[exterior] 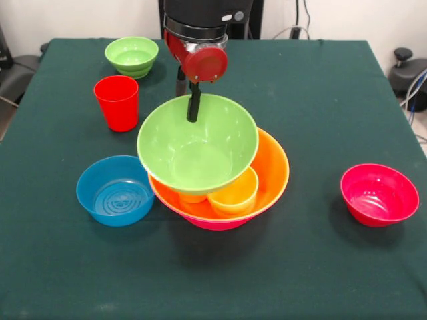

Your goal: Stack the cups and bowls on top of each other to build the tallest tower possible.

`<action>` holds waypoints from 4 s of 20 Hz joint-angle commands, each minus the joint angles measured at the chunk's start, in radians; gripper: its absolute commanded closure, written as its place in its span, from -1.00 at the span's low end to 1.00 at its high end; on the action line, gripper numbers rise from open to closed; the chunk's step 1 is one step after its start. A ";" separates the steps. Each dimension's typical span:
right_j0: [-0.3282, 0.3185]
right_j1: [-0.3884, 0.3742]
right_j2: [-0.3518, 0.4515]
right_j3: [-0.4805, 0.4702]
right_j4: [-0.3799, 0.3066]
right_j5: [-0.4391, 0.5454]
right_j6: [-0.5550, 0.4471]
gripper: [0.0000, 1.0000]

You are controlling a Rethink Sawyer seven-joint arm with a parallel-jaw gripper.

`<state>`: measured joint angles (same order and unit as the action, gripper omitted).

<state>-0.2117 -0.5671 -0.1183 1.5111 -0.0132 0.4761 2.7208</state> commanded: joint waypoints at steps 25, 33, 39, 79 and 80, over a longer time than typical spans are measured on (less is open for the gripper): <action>0.048 0.053 0.038 0.041 -0.042 0.082 -0.018 1.00; 0.048 0.052 0.041 0.048 -0.034 0.067 -0.016 1.00; 0.058 0.051 0.032 0.054 -0.027 0.064 0.006 1.00; 0.189 0.123 -0.130 0.069 0.222 -0.010 0.113 1.00; 0.187 0.122 -0.128 0.070 0.223 -0.013 0.112 1.00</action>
<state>-0.0080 -0.5170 -0.3130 1.5109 0.1953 0.4759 2.7272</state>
